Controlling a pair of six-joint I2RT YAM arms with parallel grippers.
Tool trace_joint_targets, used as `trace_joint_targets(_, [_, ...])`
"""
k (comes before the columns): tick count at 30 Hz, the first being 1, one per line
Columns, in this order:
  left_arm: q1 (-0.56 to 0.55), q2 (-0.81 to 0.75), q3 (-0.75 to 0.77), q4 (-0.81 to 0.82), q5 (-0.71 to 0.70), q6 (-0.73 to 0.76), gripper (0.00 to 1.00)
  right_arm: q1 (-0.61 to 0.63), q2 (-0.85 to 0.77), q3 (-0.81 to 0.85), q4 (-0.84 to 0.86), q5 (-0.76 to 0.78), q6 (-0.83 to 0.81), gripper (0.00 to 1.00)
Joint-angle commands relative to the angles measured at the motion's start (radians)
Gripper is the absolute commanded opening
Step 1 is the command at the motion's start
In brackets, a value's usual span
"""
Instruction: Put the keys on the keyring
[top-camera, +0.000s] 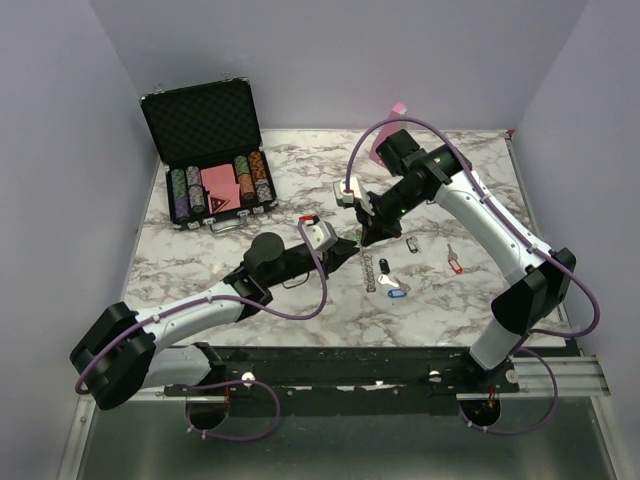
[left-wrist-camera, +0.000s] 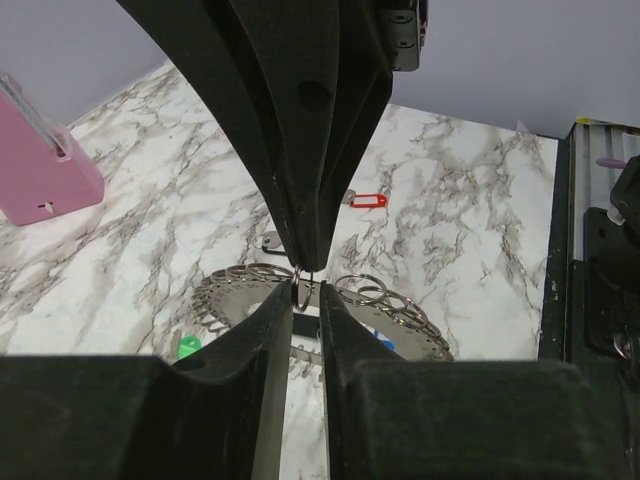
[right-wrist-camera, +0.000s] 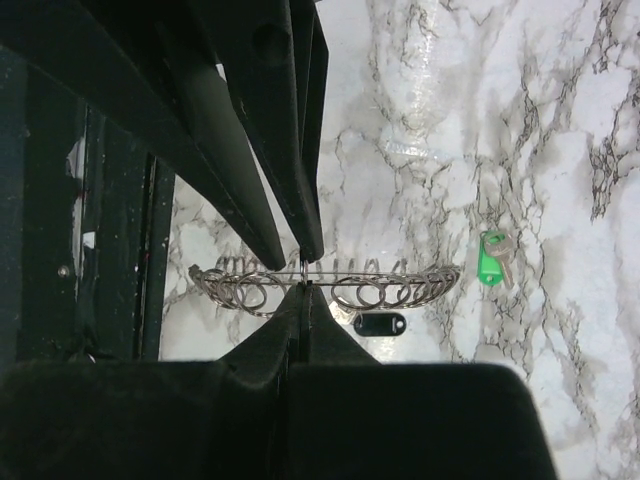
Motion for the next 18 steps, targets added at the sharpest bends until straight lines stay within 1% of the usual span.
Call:
trace_joint_targets(1, [0.003, 0.012, 0.039, 0.001, 0.043, 0.0, 0.2, 0.008, -0.006, -0.003, -0.082, -0.048, -0.012, 0.0])
trace_joint_targets(4, [0.003, 0.02, 0.045, -0.005, 0.051, 0.0, 0.19, 0.008, -0.007, -0.003, -0.082, -0.056, -0.01, 0.01])
trace_joint_targets(5, [0.002, 0.02, 0.045, -0.005, 0.053, 0.0, 0.17, 0.008, -0.009, -0.004, -0.082, -0.061, -0.01, 0.01])
trace_joint_targets(6, [0.002, 0.02, 0.045, -0.007, 0.053, 0.0, 0.13, 0.008, -0.01, -0.006, -0.084, -0.062, -0.01, 0.01])
trace_joint_targets(7, [0.002, 0.02, 0.045, -0.008, 0.056, 0.003, 0.05, 0.008, -0.01, -0.006, -0.082, -0.067, -0.012, 0.01])
trace_joint_targets(8, [0.003, 0.021, 0.047, -0.011, 0.057, 0.003, 0.0, 0.009, -0.012, -0.01, -0.082, -0.07, -0.012, 0.01])
trace_joint_targets(15, [0.003, 0.01, 0.045, -0.045, 0.056, 0.003, 0.0, 0.008, -0.018, -0.01, -0.081, -0.087, -0.012, 0.01])
trace_joint_targets(16, [0.003, 0.004, 0.042, -0.046, 0.051, -0.003, 0.0, 0.008, -0.018, -0.01, -0.081, -0.096, -0.012, 0.03])
trace_joint_targets(17, [0.003, -0.005, 0.036, -0.043, 0.047, -0.009, 0.0, 0.008, -0.02, -0.01, -0.081, -0.108, -0.012, 0.09])
trace_joint_targets(18, [0.003, -0.014, 0.024, -0.034, 0.037, -0.024, 0.0, 0.006, -0.023, -0.015, -0.076, -0.119, -0.01, 0.18])
